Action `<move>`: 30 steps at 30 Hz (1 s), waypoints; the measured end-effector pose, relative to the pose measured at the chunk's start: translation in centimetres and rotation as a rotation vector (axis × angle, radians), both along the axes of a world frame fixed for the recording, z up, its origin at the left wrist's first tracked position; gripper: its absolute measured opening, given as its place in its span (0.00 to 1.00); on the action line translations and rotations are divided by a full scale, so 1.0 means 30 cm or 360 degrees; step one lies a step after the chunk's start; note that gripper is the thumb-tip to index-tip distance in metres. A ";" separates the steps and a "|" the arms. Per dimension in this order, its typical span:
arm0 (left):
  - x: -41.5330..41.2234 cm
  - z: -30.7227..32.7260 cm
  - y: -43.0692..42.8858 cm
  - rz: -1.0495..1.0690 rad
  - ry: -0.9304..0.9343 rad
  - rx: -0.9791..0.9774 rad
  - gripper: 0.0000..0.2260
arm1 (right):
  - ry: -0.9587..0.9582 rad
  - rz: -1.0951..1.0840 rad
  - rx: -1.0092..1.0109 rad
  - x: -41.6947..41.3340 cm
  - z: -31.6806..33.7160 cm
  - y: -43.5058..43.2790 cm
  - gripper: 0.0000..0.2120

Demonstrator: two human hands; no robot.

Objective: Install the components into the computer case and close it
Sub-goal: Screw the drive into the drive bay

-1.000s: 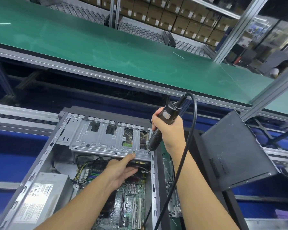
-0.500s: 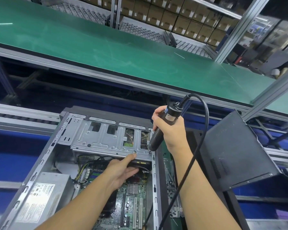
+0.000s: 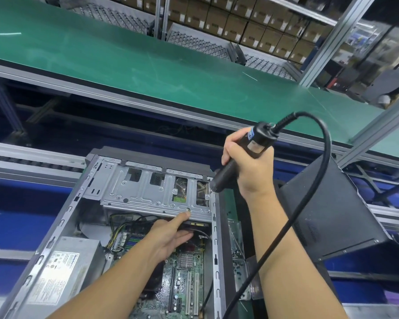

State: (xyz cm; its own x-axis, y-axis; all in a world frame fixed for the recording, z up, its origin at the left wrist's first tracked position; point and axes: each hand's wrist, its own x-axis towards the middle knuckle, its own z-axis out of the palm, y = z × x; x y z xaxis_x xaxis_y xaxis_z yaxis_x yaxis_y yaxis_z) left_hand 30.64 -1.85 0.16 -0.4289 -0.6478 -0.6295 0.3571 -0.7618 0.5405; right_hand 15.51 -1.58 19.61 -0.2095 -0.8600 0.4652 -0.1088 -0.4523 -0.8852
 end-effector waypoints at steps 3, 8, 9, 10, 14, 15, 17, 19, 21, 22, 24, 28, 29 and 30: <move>0.009 0.013 0.008 -0.0003 -0.0015 0.0006 0.49 | 0.0044 0.0030 -0.0060 -0.001 0.054 0.000 0.11; 0.004 0.032 0.022 0.0005 0.0003 0.0013 0.54 | -0.0030 0.0051 -0.0055 0.031 0.020 0.047 0.11; 0.003 0.035 0.023 0.0020 0.0019 0.0032 0.55 | -0.0033 0.0057 -0.0056 0.037 0.012 0.057 0.11; 0.004 0.036 0.026 0.0038 0.0044 0.0051 0.57 | -0.0039 0.0061 -0.0057 0.043 0.006 0.067 0.12; 0.030 0.027 0.045 0.0014 0.0119 0.0010 0.57 | -0.0098 0.0031 -0.0044 0.055 -0.013 0.119 0.10; 0.036 0.023 0.049 -0.0012 0.0104 -0.0012 0.52 | -0.0116 0.0019 -0.0038 0.055 -0.017 0.132 0.09; 0.046 0.028 0.054 -0.0080 -0.0010 -0.0087 0.32 | -0.0150 -0.0002 -0.0024 0.056 -0.023 0.162 0.08; 0.053 0.034 0.060 -0.0139 -0.0136 -0.0146 0.22 | -0.0195 -0.0009 -0.0028 0.053 -0.024 0.187 0.08; 0.056 0.040 0.072 -0.0159 -0.0196 -0.0155 0.21 | -0.0229 -0.0002 -0.0046 0.051 -0.018 0.211 0.08; 0.055 0.044 0.082 -0.0173 -0.0253 -0.0162 0.19 | -0.0241 0.0004 -0.0051 0.050 -0.015 0.221 0.07; 0.048 0.053 0.106 -0.0181 -0.0469 -0.0199 0.17 | -0.0226 0.0004 -0.0057 0.048 -0.008 0.236 0.07; 0.042 0.106 0.144 0.0210 -0.0919 -0.0236 0.15 | -0.0156 -0.0010 -0.0108 0.069 0.002 0.261 0.09; 0.047 0.133 0.151 0.0279 -0.0893 -0.0219 0.13 | -0.0156 0.0011 -0.0131 0.081 0.001 0.269 0.09; 0.056 0.161 0.163 0.0277 -0.0792 -0.0195 0.13 | -0.0137 0.0028 -0.0143 0.095 0.002 0.279 0.09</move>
State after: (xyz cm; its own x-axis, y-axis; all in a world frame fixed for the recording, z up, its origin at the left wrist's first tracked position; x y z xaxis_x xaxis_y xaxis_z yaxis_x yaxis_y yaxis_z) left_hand 32.33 3.05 4.98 0.0221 -0.7641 -0.6447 0.1503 -0.6350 0.7578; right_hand 18.37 6.78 19.68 -0.2370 -0.8196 0.5217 -0.0254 -0.5316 -0.8466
